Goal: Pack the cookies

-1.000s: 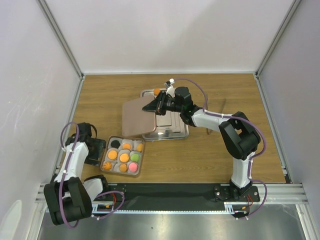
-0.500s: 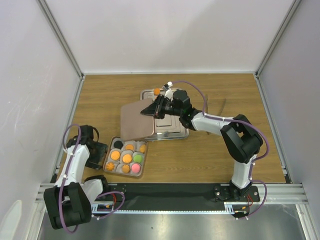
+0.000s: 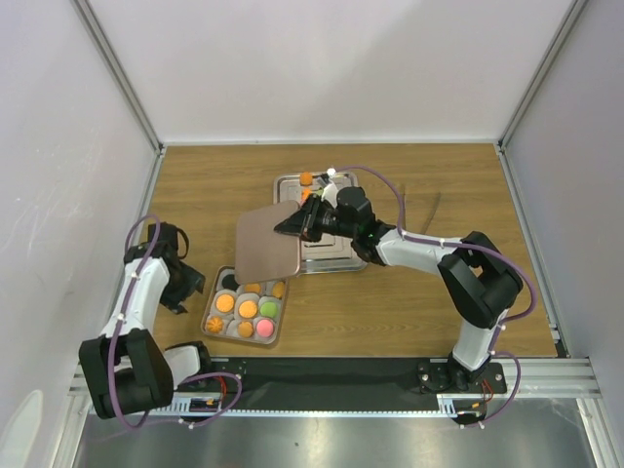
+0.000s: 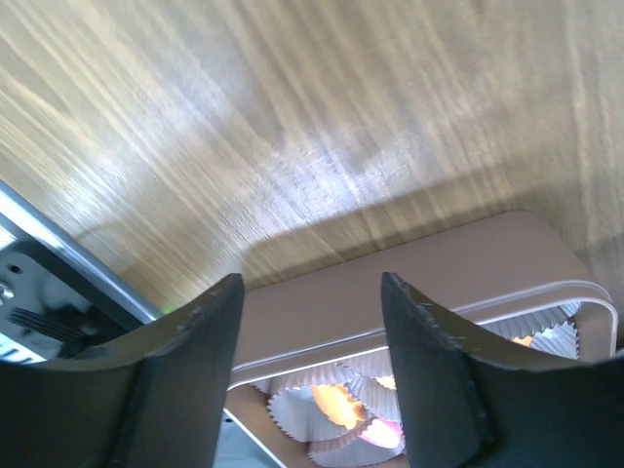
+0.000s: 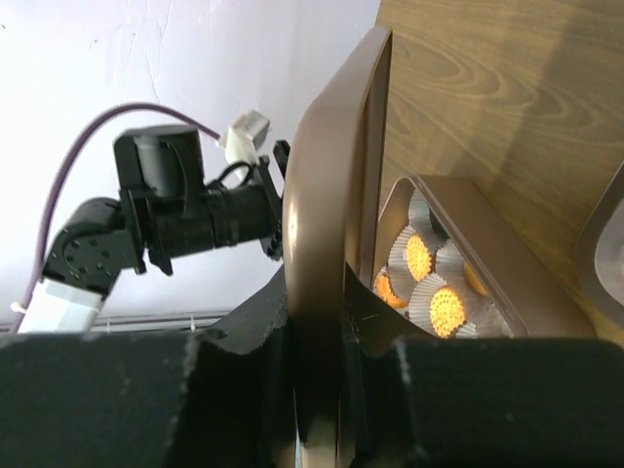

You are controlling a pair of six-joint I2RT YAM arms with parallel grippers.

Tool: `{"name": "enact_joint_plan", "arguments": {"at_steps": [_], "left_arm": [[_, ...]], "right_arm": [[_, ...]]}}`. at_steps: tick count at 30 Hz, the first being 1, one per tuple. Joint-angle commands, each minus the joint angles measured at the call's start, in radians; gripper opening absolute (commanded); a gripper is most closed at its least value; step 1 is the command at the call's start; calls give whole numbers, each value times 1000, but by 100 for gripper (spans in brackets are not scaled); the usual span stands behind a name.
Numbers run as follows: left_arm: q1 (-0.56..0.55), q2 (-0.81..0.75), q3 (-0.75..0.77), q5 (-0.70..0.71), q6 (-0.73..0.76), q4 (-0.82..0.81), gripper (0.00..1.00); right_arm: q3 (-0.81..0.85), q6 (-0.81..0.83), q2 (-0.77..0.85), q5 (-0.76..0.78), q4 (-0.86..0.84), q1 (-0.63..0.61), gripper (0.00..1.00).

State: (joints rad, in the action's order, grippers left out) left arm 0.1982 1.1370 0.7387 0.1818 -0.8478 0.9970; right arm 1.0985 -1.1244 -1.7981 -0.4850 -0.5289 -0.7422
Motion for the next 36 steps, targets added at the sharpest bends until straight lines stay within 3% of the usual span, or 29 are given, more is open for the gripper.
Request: {"name": "enact_joint_plan", "arguments": {"at_steps": [1, 11, 18, 29, 36], "left_arm": [[-6, 18, 71, 41, 118, 26, 63], [-9, 58, 84, -11, 199, 61, 42], [-88, 98, 79, -28, 208, 71, 25], [-222, 127, 57, -77, 202, 69, 17], [-256, 125, 64, -143, 216, 86, 7]], "right_arm": [[-20, -3, 72, 42, -57, -16, 0], [-89, -29, 106, 92, -91, -55, 0], [-138, -40, 138, 126, -106, -72, 0], [-219, -46, 192, 166, -131, -80, 0], [-235, -55, 203, 186, -143, -88, 0]]}}
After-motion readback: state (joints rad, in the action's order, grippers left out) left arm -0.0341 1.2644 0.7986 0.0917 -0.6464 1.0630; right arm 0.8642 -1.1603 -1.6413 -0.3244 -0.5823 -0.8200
